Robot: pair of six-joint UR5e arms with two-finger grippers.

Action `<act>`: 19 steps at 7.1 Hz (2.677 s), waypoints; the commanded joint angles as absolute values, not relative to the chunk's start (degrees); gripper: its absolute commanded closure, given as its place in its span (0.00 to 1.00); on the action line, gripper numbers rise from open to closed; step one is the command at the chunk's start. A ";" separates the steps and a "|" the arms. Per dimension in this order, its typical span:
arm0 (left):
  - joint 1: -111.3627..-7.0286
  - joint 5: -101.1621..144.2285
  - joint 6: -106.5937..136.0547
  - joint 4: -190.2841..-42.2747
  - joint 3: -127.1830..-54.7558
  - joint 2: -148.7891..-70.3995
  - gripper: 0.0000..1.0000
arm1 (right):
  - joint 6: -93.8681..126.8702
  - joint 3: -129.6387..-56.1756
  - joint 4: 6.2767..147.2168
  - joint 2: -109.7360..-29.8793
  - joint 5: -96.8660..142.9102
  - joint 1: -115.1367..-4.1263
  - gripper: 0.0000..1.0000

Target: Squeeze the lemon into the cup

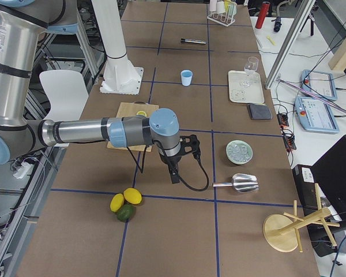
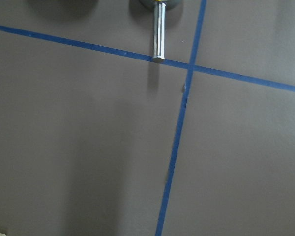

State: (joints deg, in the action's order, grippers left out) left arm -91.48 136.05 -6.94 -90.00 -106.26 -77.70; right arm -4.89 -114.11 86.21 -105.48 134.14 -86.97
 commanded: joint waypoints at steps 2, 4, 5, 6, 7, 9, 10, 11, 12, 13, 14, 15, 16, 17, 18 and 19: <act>-91.41 136.05 -6.94 -90.09 -106.26 -77.70 0.00 | 3.46 -120.02 84.81 -100.99 134.31 -75.12 0.00; -91.41 136.05 -6.94 -90.09 -106.26 -77.52 0.00 | 22.64 -127.13 84.81 -100.90 128.36 -61.42 0.00; -91.41 136.05 -6.94 -90.09 -106.26 -77.35 0.00 | 35.03 -131.27 84.81 -100.64 121.27 -51.43 0.00; -91.41 136.05 -6.94 -90.09 -106.26 -77.34 0.00 | 48.55 -134.35 84.81 -99.24 113.02 -41.50 0.00; -91.49 136.05 -6.94 -90.09 -106.26 -77.34 0.00 | 56.96 -134.99 84.81 -96.62 108.85 -34.61 0.00; -91.41 136.05 -6.94 -90.09 -106.26 -77.34 0.00 | 67.53 -135.17 84.73 -95.98 102.60 -25.18 0.00; -91.41 136.05 -6.94 -90.09 -106.26 -77.34 0.00 | 72.37 -135.18 84.64 -96.06 96.65 -19.66 0.00; -91.41 136.05 -6.94 -90.09 -106.26 -77.34 0.00 | 76.25 -134.91 84.55 -96.06 93.98 -15.77 0.00; -91.41 136.05 -6.94 -90.09 -106.35 -77.34 0.00 | 78.12 -134.56 84.55 -96.06 90.39 -12.60 0.00; -91.41 136.05 -6.94 -90.09 -106.35 -77.34 0.00 | 79.87 -133.43 83.33 -96.15 88.70 -10.57 0.01; -91.41 136.05 -6.94 -90.09 -106.35 -77.34 0.00 | 80.59 -131.24 79.75 -96.33 86.68 -9.50 0.02; -91.41 136.05 -6.94 -90.09 -106.35 -77.34 0.00 | 80.60 -130.87 79.46 -96.50 86.40 -9.32 0.02; -91.41 136.05 -6.94 -90.09 -106.26 -77.34 0.00 | 80.68 -130.26 79.45 -96.68 86.40 -8.97 0.04; -91.41 136.05 -6.94 -90.09 -106.35 -77.26 0.00 | 80.77 -129.38 79.45 -96.85 86.31 -8.27 0.04; -91.41 136.05 -6.94 -90.09 -106.35 -77.26 0.00 | 81.47 -128.33 78.67 -97.12 85.35 -6.87 0.04; -91.49 136.05 -6.94 -90.09 -106.35 -77.26 0.00 | 82.78 -128.32 78.23 -97.38 83.95 -5.38 0.04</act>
State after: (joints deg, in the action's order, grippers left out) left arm -91.42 136.06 -6.94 -90.09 -106.33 -77.27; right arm 81.52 -128.84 78.86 -97.06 85.38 -7.11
